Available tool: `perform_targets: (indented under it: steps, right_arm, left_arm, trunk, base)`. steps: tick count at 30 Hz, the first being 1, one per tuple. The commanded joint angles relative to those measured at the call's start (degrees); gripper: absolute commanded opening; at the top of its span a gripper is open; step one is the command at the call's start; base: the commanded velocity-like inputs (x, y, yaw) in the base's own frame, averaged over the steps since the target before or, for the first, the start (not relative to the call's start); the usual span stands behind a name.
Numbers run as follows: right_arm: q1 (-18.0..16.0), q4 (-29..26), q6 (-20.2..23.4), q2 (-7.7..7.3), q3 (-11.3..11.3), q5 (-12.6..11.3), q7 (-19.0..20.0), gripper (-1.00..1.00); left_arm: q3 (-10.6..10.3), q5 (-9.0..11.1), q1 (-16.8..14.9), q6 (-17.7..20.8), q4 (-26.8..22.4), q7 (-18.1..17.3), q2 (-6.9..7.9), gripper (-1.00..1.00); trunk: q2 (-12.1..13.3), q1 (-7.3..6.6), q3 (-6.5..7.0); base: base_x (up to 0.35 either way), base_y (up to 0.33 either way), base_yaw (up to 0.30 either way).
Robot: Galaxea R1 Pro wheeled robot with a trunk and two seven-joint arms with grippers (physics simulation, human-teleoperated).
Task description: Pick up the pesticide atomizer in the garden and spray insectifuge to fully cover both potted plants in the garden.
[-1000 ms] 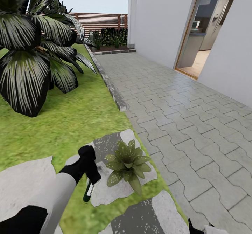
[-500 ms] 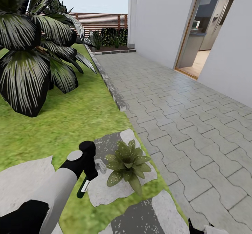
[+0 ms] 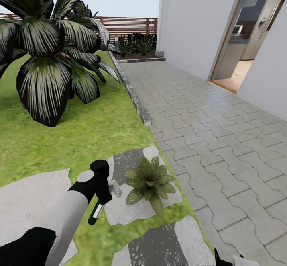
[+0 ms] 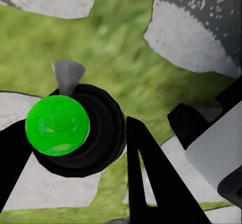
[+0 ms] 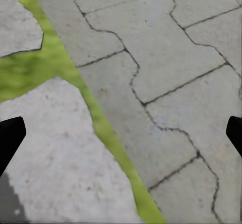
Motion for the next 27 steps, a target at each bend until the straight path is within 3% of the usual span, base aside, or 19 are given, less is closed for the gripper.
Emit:
perform_targets:
  steps: [1,12,18,27]
  right_arm:
    - [-0.1,-0.1,-0.2,0.06,-0.5,0.2,0.5,1.0]
    - [-0.1,-0.1,-0.2,0.03,-0.5,0.3,0.5,1.0]
    - [-0.1,-0.1,-0.2,0.03,-0.5,0.3,0.5,1.0]
    - [-0.1,0.0,-0.2,0.03,-0.6,0.3,0.5,1.0]
  left_arm:
    - [-0.1,-0.5,-0.1,0.6,0.0,-0.6,-0.02,-1.0]
    - [-0.1,-0.5,0.1,0.5,0.0,-0.4,-0.02,-1.0]
    - [0.0,-0.5,0.0,0.6,0.0,-0.3,-0.18,-1.0]
    - [0.0,-0.5,0.0,0.7,0.0,-0.2,-0.96,-1.0]
  trunk:
    - [0.0,-0.04,-0.05]
    - [0.0,-0.04,-0.05]
    - [0.0,-0.04,-0.05]
    - [0.0,-0.04,-0.05]
  base:
    - [-0.232,-0.194,0.22]
    - [-0.235,-0.183,0.021]
    - [-0.2,-0.154,0.2]
    - [0.189,-0.152,0.274]
